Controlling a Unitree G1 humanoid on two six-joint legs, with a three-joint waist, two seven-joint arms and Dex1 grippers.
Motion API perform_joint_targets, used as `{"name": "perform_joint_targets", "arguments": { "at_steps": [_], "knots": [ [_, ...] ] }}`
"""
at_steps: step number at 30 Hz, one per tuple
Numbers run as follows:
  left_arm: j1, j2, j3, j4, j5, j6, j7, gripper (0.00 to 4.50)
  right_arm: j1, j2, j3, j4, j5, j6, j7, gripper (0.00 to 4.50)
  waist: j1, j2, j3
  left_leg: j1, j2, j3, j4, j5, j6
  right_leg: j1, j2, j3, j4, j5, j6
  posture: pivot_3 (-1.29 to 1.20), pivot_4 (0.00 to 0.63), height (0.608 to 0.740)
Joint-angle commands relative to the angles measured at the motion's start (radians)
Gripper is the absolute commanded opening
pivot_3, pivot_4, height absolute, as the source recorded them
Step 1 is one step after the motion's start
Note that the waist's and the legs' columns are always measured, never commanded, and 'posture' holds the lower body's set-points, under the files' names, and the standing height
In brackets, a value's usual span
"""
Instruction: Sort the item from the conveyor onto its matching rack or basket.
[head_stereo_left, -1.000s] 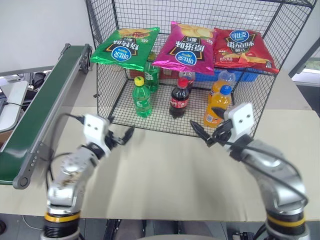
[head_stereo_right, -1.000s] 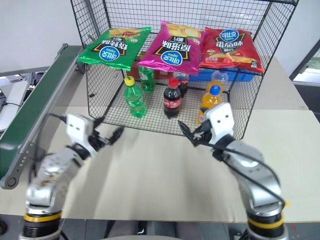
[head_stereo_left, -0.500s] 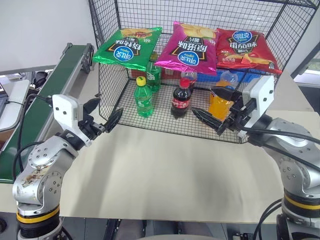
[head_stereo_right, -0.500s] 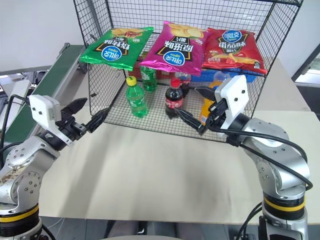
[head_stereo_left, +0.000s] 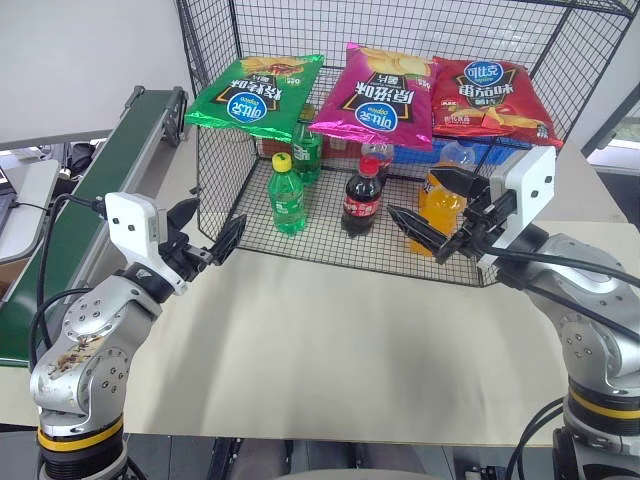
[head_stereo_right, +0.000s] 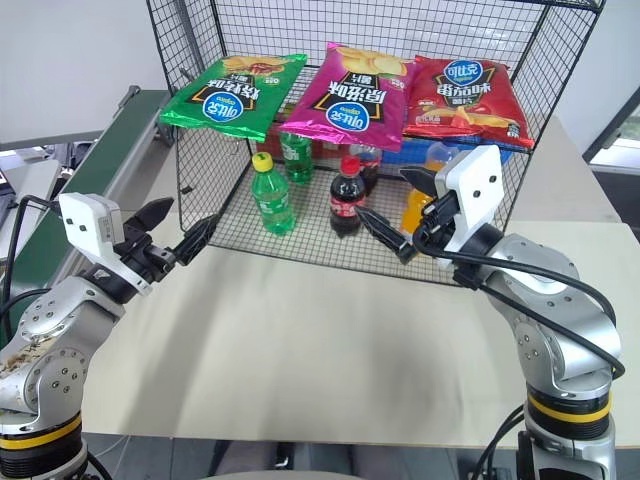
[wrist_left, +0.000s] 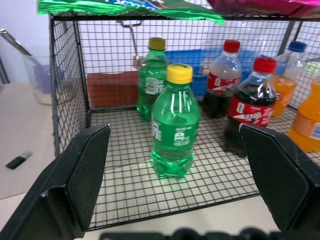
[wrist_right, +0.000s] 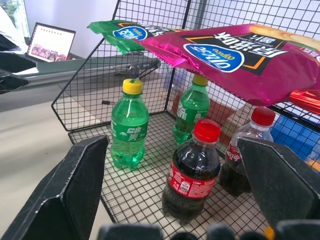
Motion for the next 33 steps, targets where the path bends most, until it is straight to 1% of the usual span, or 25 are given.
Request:
{"name": "perform_joint_targets", "arguments": {
  "at_steps": [1,24,28,33],
  "knots": [
    [-0.006,0.019,0.008,-0.032,-0.007,-0.021,-0.011,4.38,-0.022,-0.008,-0.018,-0.043,0.010,-0.025,-0.004,4.50,0.000,0.000,0.000,0.000,0.000,0.000,0.000,0.000,0.000,0.000,0.000,0.000,0.000,0.000,0.000,0.00,0.150,0.740],
    [-0.026,0.014,-0.029,-0.022,0.013,-0.033,-0.013,4.38,-0.039,0.002,-0.001,-0.047,0.000,-0.024,-0.032,4.50,0.000,0.000,0.000,0.000,0.000,0.000,0.000,0.000,0.000,0.000,0.000,0.000,0.000,0.000,0.000,0.00,0.150,0.740],
    [0.004,0.013,-0.006,-0.048,0.004,-0.018,0.008,4.38,-0.043,0.006,0.000,-0.046,0.005,-0.025,-0.030,4.50,-0.001,0.000,0.000,0.000,0.000,0.000,0.000,0.000,0.000,0.000,0.000,0.000,0.000,0.000,0.000,0.00,0.150,0.740],
    [0.085,0.002,0.036,-0.117,-0.017,-0.001,0.054,4.38,-0.061,0.013,0.012,-0.040,0.020,-0.028,-0.012,4.50,-0.002,0.000,0.000,0.000,0.000,0.000,0.000,0.000,0.000,0.000,0.000,0.000,0.000,0.000,0.000,0.00,0.150,0.740]
  ]
}}
